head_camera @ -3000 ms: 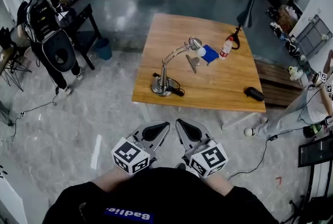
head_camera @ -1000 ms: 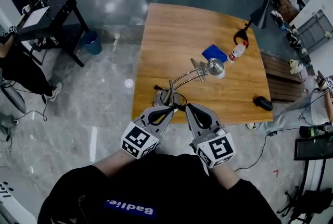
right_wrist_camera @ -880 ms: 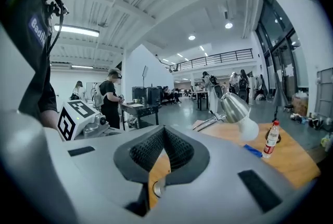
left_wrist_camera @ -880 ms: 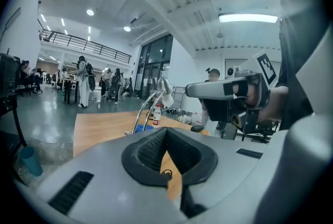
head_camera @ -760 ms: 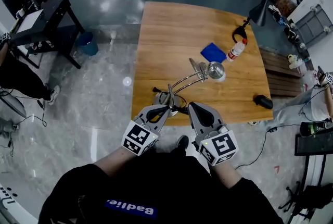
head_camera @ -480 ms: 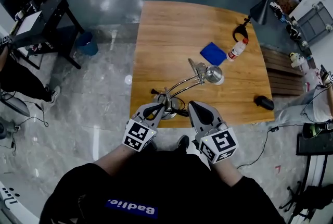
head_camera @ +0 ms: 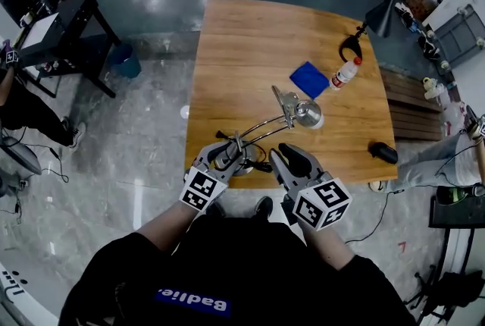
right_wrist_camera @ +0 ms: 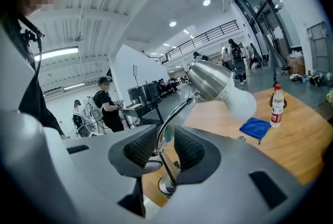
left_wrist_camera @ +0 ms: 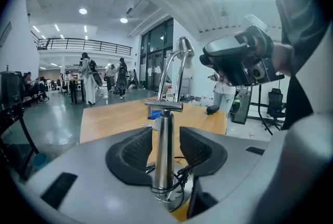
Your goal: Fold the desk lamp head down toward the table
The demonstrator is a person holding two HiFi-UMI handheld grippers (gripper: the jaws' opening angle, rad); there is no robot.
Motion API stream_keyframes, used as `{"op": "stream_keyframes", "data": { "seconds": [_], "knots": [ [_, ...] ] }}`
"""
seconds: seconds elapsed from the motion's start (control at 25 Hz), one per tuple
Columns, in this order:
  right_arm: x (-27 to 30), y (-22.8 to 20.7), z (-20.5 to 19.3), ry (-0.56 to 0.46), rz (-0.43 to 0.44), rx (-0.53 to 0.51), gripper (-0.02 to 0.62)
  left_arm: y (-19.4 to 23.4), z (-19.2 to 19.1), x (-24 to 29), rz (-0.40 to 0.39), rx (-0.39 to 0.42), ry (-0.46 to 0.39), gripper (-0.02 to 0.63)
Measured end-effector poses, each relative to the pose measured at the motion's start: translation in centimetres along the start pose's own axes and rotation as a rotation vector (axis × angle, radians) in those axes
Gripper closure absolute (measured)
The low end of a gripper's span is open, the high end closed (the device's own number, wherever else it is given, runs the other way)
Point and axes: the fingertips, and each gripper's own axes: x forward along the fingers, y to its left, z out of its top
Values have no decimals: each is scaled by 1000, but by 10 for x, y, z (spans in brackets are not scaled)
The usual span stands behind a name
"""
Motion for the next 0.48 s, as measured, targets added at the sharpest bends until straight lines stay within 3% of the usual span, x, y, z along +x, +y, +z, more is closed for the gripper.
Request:
{"op": "stream_keyframes", "data": {
  "seconds": [0.4,0.48],
  "knots": [
    [10,-4,23,-54,-11,96,494,-1,5,26,-50,43,-15,445],
    [11,-6,26,-67,-12,126,494,0,3,28,-46,34,-14,474]
  ]
}}
